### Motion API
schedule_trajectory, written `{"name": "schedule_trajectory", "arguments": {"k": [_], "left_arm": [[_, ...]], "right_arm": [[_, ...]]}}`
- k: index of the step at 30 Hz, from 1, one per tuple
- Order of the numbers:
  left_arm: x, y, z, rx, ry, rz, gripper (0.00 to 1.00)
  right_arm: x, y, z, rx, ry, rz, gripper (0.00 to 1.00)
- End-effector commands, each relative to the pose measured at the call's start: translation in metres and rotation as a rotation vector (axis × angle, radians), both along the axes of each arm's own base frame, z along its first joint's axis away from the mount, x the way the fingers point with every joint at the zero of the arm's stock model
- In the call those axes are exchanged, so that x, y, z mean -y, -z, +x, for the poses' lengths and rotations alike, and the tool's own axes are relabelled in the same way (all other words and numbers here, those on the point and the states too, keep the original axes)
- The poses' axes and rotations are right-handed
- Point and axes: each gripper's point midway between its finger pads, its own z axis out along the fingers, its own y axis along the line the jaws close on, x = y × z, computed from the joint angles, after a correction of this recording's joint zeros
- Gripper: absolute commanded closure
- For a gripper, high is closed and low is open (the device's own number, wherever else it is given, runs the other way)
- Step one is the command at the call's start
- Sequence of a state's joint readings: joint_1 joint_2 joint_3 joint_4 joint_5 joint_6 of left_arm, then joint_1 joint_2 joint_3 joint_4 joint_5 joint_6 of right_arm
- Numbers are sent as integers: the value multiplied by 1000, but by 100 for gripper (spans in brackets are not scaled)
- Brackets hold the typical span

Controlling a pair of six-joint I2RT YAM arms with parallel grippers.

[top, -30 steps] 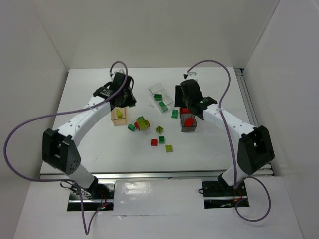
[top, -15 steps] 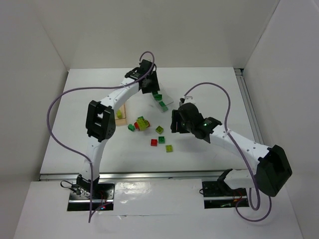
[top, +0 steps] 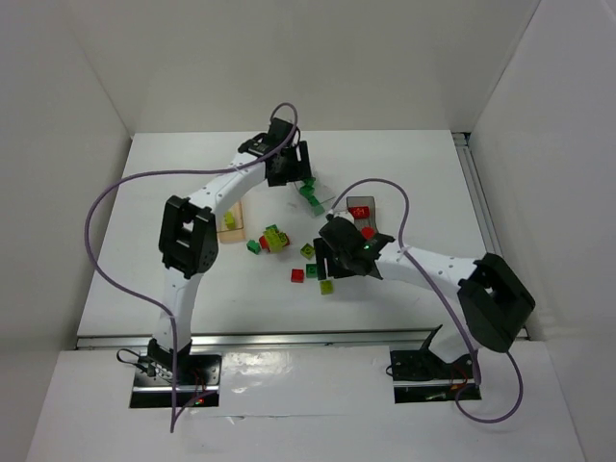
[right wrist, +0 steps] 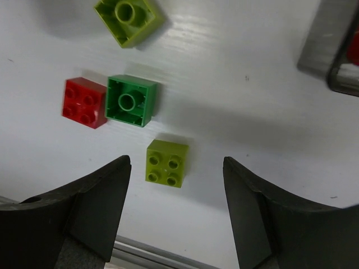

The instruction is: Sort the legos into containers by color

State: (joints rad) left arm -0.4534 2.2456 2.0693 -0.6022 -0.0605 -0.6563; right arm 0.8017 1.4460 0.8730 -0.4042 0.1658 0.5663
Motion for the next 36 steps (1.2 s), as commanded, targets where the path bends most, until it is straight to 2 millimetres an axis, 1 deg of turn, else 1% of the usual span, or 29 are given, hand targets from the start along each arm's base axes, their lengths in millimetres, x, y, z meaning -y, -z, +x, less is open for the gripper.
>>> {"name": "schedule_trajectory", "arguments": {"k": [1, 2, 3, 4, 5, 6, 8, 9, 10, 11, 14, 15, 17, 18, 19, 21, 22, 23, 25, 26, 27, 28, 29, 30, 31, 32, 33, 35, 36], "left_arm": [[-20, -84, -15, 159, -26, -1, 15], [-25, -89, -19, 171, -31, 13, 15], [-31, -87, -24, 164, -40, 27, 15], [-36, -105, -30, 198, -43, 25, 15], [-40, -110, -31, 210, -58, 34, 15], [-45, -109, -36, 202, -64, 46, 15], [-49, -119, -40, 216, -66, 54, 17], [-56, -119, -43, 208, -75, 59, 17], [-56, -118, -45, 200, -74, 64, 17], [-59, -123, -45, 212, -82, 65, 17], [-66, -120, -46, 197, -97, 82, 18], [-66, -120, -46, 197, -97, 82, 18], [-72, -119, -48, 189, -106, 87, 18], [-76, -119, -46, 188, -115, 88, 18], [-77, -124, -47, 198, -116, 83, 18], [-86, -130, -46, 209, -135, 78, 18], [-86, -131, -46, 209, -135, 78, 18], [-96, -136, -44, 215, -151, 66, 18], [-108, -138, -43, 209, -149, 48, 15], [-129, -132, -40, 186, -187, 54, 15], [-139, -132, -40, 179, -197, 42, 15], [-151, -132, -42, 168, -216, 42, 15], [-172, -124, -44, 139, -254, 48, 15], [-184, -122, -46, 133, -276, 51, 15], [-192, -128, -51, 140, -296, 36, 15], [-208, -121, -57, 118, -324, 37, 15], [-216, -120, -61, 114, -341, 38, 15], [-228, -119, -74, 108, -362, 35, 15], [-237, -120, -77, 106, -392, 30, 15]], "right_arm": [[-13, 16, -5, -39, -55, -6, 26], [-17, 20, -10, -55, -72, -8, 26], [-18, 22, -9, -55, -72, -8, 25], [-21, 26, -13, -71, -88, -10, 25], [-22, 25, -12, -65, -88, -4, 25], [-20, 28, -14, -71, -88, -10, 25], [-22, 31, -17, -79, -97, -18, 25], [-21, 35, -18, -87, -97, -27, 25], [-18, 38, -20, -94, -96, -33, 25], [-21, 40, -21, -94, -105, -34, 27], [-24, 43, -22, -106, -110, -35, 42], [-27, 41, -23, -104, -119, -35, 45], [-29, 41, -21, -105, -119, -36, 46], [-27, 43, -27, -120, -128, -52, 47], [-27, 40, -24, -110, -121, -59, 49], [-26, 31, -16, -88, -103, -79, 52], [-20, 23, -16, -86, -91, -106, 52], [-27, 8, -5, -48, -78, -96, 52], [-36, -18, 6, 9, -90, -61, 53], [-41, -27, 11, 30, -98, -47, 53], [-53, -41, 17, 62, -121, -27, 56], [-57, -45, 20, 72, -131, -26, 58], [-73, -59, 32, 116, -144, 22, 58], [-82, -55, 38, 115, -158, 22, 59], [-92, -58, 44, 128, -179, 29, 61], [-104, -62, 51, 140, -197, 47, 61], [-122, -69, 67, 167, -204, 64, 61], [-149, -83, 79, 212, -250, 105, 61], [-166, -92, 93, 244, -256, 127, 61]]}}
